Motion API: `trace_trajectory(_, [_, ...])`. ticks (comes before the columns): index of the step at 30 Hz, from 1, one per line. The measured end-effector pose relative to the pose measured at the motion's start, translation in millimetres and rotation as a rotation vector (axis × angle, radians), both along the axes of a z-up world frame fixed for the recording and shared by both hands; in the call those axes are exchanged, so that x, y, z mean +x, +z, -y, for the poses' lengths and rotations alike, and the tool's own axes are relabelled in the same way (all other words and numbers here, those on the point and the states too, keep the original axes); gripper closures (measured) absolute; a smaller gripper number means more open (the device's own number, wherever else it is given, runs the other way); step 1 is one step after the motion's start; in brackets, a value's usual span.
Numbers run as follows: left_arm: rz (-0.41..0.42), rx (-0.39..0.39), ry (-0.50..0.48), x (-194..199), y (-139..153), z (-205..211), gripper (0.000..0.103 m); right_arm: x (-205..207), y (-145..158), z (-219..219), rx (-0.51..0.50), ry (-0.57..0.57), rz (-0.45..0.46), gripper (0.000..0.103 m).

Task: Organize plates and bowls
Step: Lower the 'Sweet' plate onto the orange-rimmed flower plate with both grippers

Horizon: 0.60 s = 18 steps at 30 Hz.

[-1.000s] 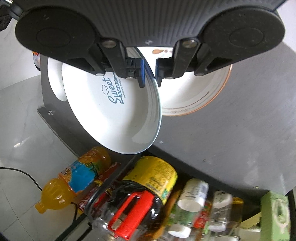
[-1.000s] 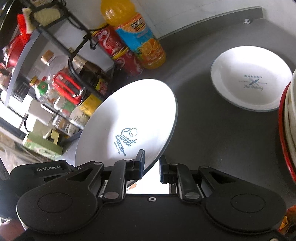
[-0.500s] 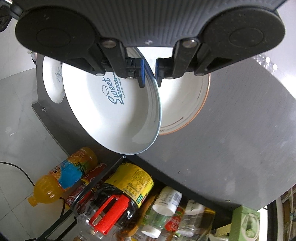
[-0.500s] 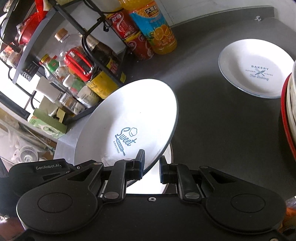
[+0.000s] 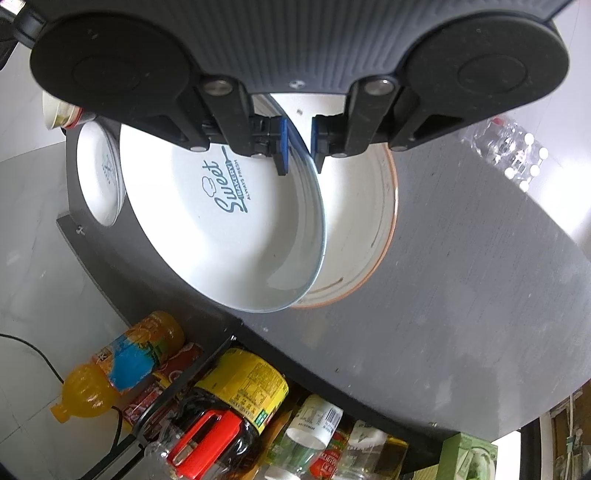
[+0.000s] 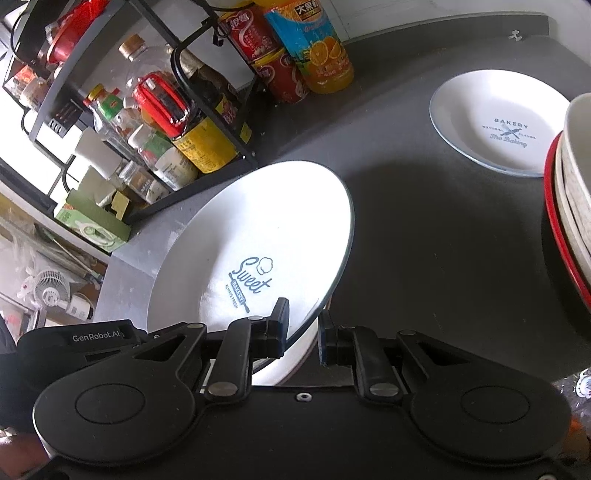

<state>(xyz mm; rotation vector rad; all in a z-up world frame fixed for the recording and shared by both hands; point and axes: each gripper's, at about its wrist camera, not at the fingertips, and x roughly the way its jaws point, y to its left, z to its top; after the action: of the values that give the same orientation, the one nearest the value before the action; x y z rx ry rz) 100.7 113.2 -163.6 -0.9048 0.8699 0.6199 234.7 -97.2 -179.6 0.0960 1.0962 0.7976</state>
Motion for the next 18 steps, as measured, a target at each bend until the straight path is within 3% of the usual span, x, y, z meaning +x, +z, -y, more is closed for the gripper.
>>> trace_trajectory(18, [-0.052,-0.021,-0.008,-11.6,-12.2,5.9,0.089,-10.2,0.2,-4.9,-0.049,0.037,0.048,0.086])
